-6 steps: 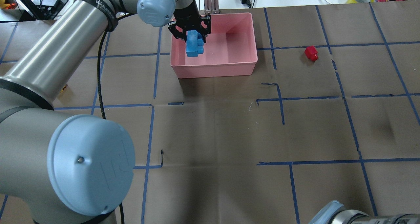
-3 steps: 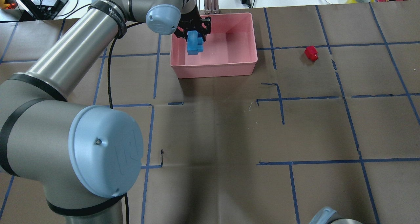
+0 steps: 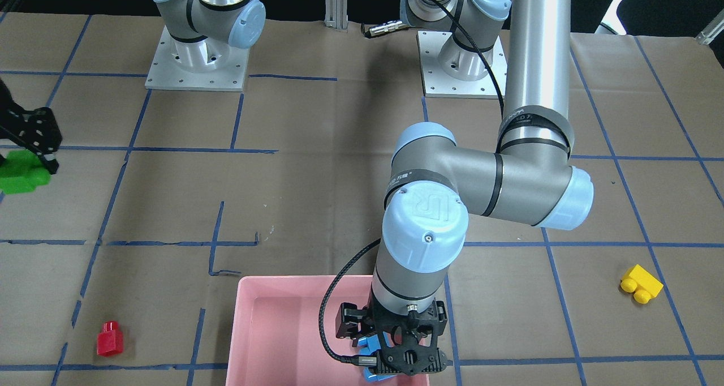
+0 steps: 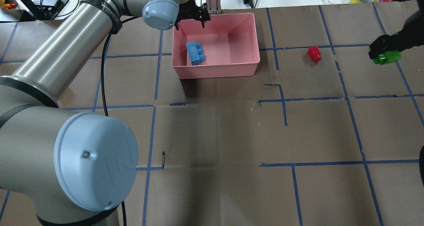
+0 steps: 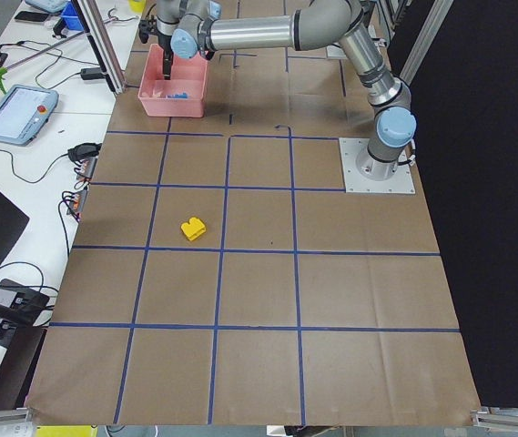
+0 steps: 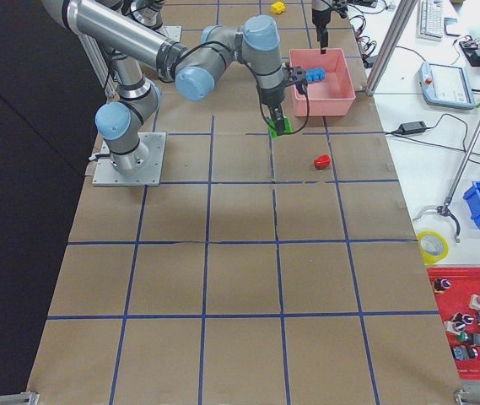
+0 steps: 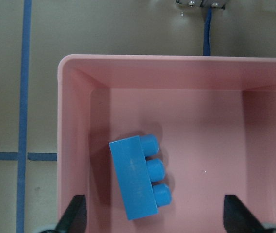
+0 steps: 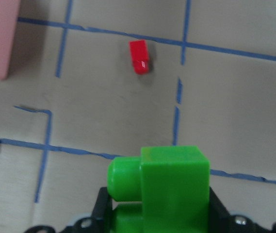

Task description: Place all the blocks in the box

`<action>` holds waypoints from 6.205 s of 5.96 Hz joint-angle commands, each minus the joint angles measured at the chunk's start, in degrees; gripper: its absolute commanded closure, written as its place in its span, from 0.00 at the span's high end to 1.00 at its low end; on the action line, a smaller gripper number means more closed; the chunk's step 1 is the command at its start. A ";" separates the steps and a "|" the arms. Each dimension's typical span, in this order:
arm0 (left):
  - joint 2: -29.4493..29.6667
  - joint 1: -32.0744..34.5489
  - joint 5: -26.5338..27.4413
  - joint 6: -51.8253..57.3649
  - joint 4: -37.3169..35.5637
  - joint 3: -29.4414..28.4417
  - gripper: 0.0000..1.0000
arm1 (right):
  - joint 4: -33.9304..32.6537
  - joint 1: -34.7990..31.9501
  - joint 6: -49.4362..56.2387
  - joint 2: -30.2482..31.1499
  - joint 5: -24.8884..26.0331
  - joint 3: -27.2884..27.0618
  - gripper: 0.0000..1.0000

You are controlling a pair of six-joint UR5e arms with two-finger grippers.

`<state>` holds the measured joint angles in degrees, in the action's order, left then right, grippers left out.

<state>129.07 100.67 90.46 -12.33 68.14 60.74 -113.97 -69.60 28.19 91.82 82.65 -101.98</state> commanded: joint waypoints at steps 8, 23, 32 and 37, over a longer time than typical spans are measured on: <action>-10.09 -41.67 -0.64 15.49 17.39 3.95 1.00 | -15.67 -33.84 -25.80 -35.22 -10.84 29.47 0.06; -0.14 -45.21 -3.10 -3.58 -15.22 25.56 1.00 | -27.97 -3.70 -4.78 -27.63 -0.04 -0.60 0.96; -4.06 -45.04 -5.47 -3.58 -7.96 22.77 0.17 | -36.68 -3.79 7.14 -40.05 -5.57 7.59 0.93; -9.72 -25.41 -5.03 7.85 21.42 -0.82 0.19 | -35.80 -3.88 6.00 -39.00 -5.75 8.55 0.03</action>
<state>118.97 69.40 85.31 -4.89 81.33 66.43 -149.94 -73.45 34.29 52.41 76.70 -93.73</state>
